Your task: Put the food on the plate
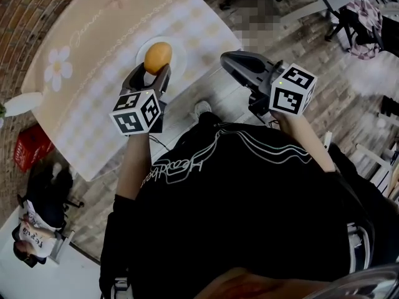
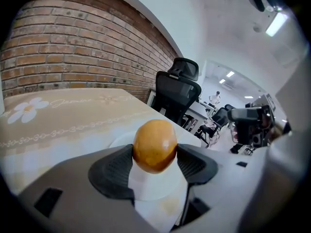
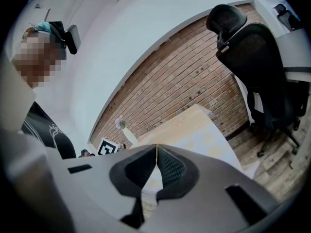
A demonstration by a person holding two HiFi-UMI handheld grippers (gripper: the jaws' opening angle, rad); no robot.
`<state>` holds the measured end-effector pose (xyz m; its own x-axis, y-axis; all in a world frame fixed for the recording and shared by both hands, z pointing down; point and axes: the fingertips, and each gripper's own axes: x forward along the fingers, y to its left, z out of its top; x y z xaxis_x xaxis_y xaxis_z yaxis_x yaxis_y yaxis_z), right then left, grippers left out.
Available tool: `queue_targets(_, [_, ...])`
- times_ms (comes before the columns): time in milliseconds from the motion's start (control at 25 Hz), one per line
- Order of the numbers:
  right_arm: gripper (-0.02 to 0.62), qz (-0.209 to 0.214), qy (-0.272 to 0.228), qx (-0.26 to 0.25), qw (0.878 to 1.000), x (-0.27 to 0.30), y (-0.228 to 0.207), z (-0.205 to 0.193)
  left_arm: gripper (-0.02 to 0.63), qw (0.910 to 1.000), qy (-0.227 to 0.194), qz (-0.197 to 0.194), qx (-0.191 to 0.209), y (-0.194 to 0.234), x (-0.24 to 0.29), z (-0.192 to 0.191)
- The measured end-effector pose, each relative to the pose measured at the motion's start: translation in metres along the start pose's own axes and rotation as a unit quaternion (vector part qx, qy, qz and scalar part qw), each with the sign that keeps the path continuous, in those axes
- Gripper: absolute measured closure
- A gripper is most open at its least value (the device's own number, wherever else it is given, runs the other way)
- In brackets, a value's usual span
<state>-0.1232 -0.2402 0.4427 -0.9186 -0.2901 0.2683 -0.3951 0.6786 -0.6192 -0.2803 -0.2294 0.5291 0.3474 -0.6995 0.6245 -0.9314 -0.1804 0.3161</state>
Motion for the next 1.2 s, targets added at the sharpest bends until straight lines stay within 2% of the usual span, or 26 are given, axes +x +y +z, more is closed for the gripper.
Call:
queue_targets(520, [0.598, -0.009, 0.006, 0.015, 1.0, 0.009, -0.01, -0.007, 0.325, 0.9992, 0.032, -0.003, 0.026, 0.01, 0.016, -0.016])
queue_targets(920, [0.598, -0.013, 0.006, 0.026, 1.0, 0.007, -0.011, -0.012, 0.324, 0.9982, 0.025, -0.007, 0.055, 0.009, 0.018, -0.016])
queue_targets(1200, [0.598, -0.011, 0.007, 0.025, 1.0, 0.002, -0.006, -0.013, 0.287, 0.9981, 0.003, -0.011, 0.06, 0.002, 0.012, -0.009])
